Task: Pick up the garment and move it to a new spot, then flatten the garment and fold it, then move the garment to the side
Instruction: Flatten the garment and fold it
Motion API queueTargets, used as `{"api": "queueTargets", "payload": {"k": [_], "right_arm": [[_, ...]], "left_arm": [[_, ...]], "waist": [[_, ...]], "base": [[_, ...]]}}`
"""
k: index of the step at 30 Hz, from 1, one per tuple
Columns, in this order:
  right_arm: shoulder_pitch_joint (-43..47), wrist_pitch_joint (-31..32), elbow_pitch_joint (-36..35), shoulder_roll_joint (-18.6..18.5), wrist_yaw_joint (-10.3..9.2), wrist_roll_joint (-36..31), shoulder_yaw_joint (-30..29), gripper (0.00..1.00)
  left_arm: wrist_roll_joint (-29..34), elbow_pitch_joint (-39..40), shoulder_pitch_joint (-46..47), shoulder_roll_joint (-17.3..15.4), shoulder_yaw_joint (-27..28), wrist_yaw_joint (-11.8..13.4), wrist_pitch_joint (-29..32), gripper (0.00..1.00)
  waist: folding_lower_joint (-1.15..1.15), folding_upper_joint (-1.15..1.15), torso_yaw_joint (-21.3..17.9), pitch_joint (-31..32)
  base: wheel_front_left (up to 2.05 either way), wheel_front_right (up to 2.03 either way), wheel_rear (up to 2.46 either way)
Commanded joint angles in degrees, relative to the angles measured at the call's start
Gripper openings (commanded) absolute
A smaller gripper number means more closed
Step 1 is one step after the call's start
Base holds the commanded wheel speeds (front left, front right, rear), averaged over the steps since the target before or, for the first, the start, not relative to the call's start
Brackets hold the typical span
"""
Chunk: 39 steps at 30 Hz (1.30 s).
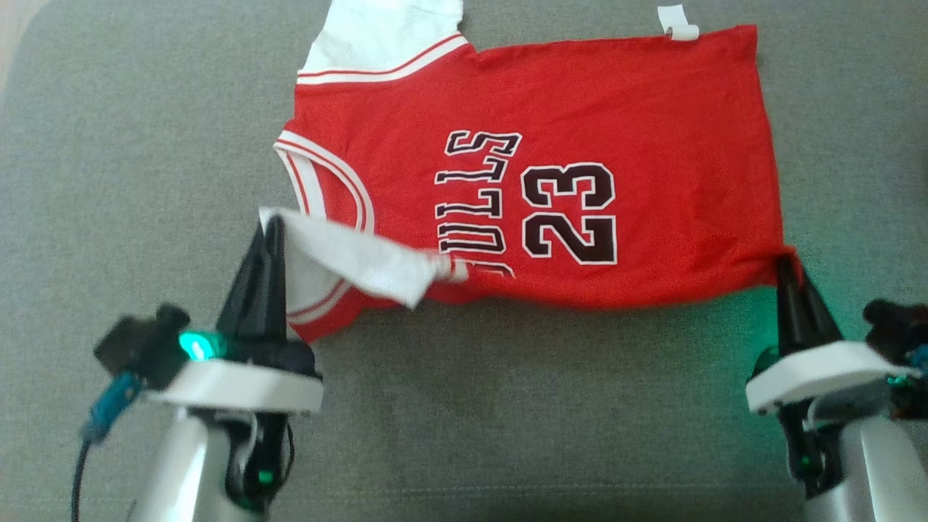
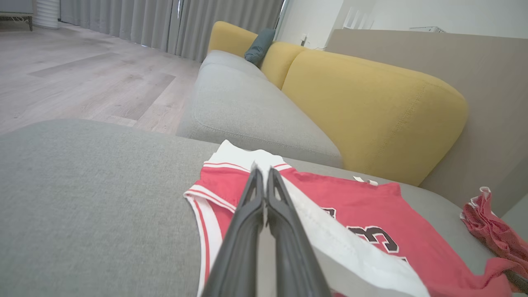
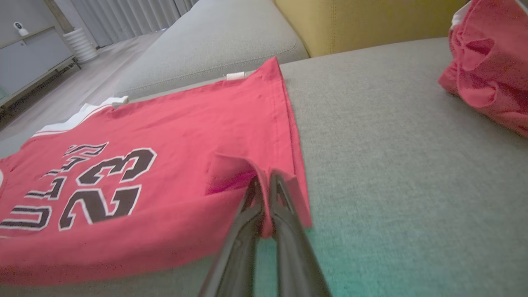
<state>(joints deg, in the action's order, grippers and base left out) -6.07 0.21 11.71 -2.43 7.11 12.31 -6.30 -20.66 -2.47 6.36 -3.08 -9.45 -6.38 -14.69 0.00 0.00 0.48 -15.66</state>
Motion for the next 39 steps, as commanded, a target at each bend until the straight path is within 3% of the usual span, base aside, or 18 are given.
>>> {"api": "queueTargets", "payload": {"k": [1,13,14,15,16,17,18,20,21,26,39], "right_arm": [[-2.1,-0.7,-1.2,-0.4,0.37,0.4,0.8,0.00],[-12.3,-2.5,8.3,-0.4,0.37,-0.4,0.7,0.00],[-13.0,-2.8,9.1,-0.4,0.37,-0.5,0.7,0.14],[-13.7,-3.0,9.9,-0.4,0.37,-0.6,0.7,0.35],[-14.3,-3.3,10.5,-0.4,0.37,-0.9,0.9,0.75],[-14.3,-3.3,10.5,-0.4,0.37,-0.9,0.9,0.75],[-14.8,-3.8,11.0,-0.4,0.37,-0.9,1.0,1.00],[-15.9,-4.8,11.8,-0.4,0.37,-1.1,0.8,1.00],[-16.5,-5.4,12.2,-0.4,0.37,-1.1,0.6,1.00],[-18.4,-7.8,13.0,-0.4,0.37,-1.5,-0.2,1.00],[-13.2,-10.1,7.0,-0.4,0.37,-4.5,-1.9,1.00]], "left_arm": [[0.5,0.4,2.9,-0.1,2.4,-0.3,-0.3,0.00],[1.5,-11.5,12.2,-0.2,3.3,-1.0,-0.3,0.00],[1.5,-11.7,12.4,-0.1,3.4,-1.0,-0.3,0.00],[1.6,-11.9,12.6,-0.1,3.5,-1.0,-0.3,0.00],[1.6,-12.1,12.8,-0.1,3.5,-1.0,-0.3,0.00],[1.6,-12.1,12.8,-0.1,3.5,-1.0,-0.3,0.00],[1.7,-12.2,13.0,0.0,3.6,-1.0,-0.3,0.09],[1.8,-11.8,13.5,0.0,3.7,-1.0,-0.3,0.63],[1.4,-11.6,13.7,0.0,3.8,-1.1,-0.3,1.00],[-2.5,-9.4,13.8,0.2,3.5,-1.1,-0.3,1.00],[-1.6,-5.2,4.7,-0.5,3.4,-1.1,-0.3,1.00]], "waist": [[0.00,0.00,0.0,-0.4],[0.00,0.00,-0.8,-2.8],[0.00,0.00,-0.8,-2.8],[0.00,0.00,-0.8,-2.9],[0.00,0.00,-0.7,-2.9],[0.00,0.00,-0.7,-2.9],[0.00,0.00,-0.7,-2.9],[0.00,0.00,-0.6,-3.0],[0.00,0.00,-0.6,-2.9],[0.00,0.00,-0.6,-2.6],[0.00,0.00,0.2,0.9]], "base": [[0.00,0.00,0.00],[0.00,0.00,0.00],[0.00,0.00,0.00],[0.00,0.00,0.00],[0.00,0.00,0.00],[0.00,0.00,0.00],[0.00,0.00,0.00],[0.00,0.00,0.00],[0.00,0.00,0.00],[0.00,0.00,0.00],[0.00,0.00,0.00]]}}
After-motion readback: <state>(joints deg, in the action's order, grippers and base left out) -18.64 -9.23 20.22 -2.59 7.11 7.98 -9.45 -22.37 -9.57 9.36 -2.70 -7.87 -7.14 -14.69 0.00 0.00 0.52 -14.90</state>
